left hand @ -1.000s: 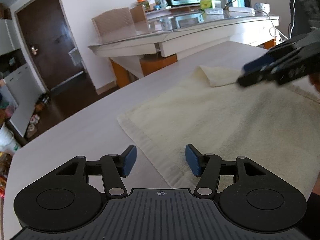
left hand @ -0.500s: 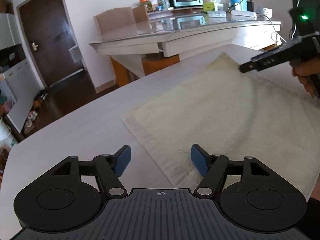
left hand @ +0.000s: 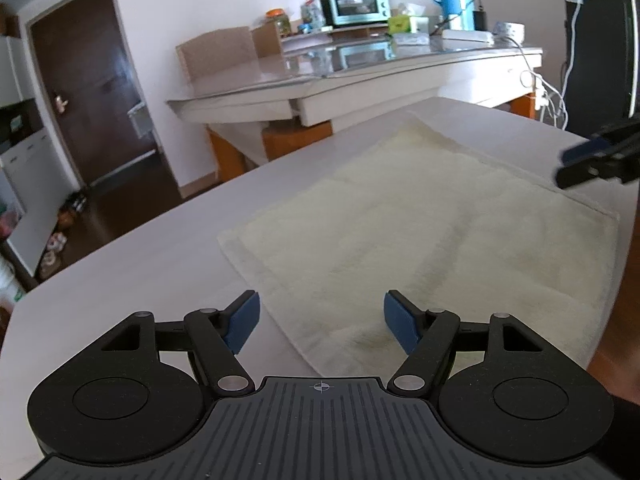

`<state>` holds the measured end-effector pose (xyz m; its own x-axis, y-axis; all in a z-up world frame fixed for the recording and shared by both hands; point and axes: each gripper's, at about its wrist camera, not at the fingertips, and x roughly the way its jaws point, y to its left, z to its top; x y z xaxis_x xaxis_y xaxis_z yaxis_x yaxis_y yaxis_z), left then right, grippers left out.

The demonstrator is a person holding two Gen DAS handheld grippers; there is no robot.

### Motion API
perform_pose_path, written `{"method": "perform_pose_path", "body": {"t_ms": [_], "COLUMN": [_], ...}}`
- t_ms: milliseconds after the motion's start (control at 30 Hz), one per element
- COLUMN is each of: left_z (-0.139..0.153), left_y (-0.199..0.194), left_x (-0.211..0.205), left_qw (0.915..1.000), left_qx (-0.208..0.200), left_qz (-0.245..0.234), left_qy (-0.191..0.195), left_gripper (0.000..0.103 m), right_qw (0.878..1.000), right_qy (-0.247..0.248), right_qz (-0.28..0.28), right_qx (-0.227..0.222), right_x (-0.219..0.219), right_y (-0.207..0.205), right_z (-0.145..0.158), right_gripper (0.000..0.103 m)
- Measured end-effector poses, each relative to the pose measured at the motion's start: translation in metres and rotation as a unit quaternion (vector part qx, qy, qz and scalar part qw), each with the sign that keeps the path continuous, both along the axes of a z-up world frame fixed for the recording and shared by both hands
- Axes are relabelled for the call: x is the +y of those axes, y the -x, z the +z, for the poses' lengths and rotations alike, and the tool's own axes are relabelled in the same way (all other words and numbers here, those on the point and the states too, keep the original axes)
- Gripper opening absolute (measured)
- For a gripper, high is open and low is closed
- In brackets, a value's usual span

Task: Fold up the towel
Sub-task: 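Spread the towel flat on the table with the right tool, then grasp a towel corner with the right tool and fold it diagonally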

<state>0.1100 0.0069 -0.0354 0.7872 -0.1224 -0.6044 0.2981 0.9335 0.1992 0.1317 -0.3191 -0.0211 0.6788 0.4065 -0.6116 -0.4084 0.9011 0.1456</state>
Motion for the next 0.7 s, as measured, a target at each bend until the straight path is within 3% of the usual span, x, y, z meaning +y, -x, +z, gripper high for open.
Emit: {"method": "perform_pose_path", "body": {"t_ms": [333, 433, 567, 700], "left_z": [0.003, 0.007, 0.010, 0.015], "left_y": [0.022, 0.031, 0.040, 0.047], "left_x": [0.003, 0.008, 0.013, 0.014], "left_qw": [0.9998, 0.9995, 0.9990, 0.9991], "left_qx": [-0.007, -0.011, -0.016, -0.021], "left_qz": [0.015, 0.029, 0.039, 0.033], "left_qy": [-0.008, -0.011, -0.015, -0.014], "left_gripper": [0.079, 0.081, 0.081, 0.081], "right_qw": [0.999, 0.999, 0.999, 1.000], "right_qy": [0.039, 0.046, 0.042, 0.011], "right_qz": [-0.004, 0.008, 0.018, 0.007], "right_qx": [-0.013, -0.022, -0.024, -0.020], "right_x": [0.000, 0.006, 0.011, 0.004], "right_y": [0.037, 0.041, 0.046, 0.048], "right_z": [-0.012, -0.014, -0.014, -0.010], "right_gripper": [0.052, 0.039, 0.013, 0.012]}}
